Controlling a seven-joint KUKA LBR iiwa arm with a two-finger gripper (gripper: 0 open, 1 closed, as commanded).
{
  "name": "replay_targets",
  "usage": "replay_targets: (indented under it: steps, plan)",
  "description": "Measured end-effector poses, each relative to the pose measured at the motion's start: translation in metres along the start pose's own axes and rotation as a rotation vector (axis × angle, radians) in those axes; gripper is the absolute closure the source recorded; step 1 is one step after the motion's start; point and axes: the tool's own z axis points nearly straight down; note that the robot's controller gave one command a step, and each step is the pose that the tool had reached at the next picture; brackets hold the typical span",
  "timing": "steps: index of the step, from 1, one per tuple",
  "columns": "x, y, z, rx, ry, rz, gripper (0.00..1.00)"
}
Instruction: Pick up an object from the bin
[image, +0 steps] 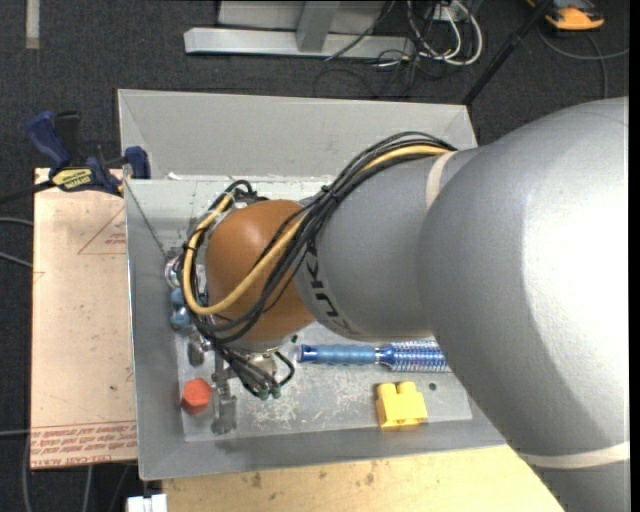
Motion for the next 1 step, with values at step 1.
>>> replay_targets:
  steps: [1]
  plan:
    - [-0.0215,-0.0031,0.0446,-0.001,-0.004,-0.065,0.00]
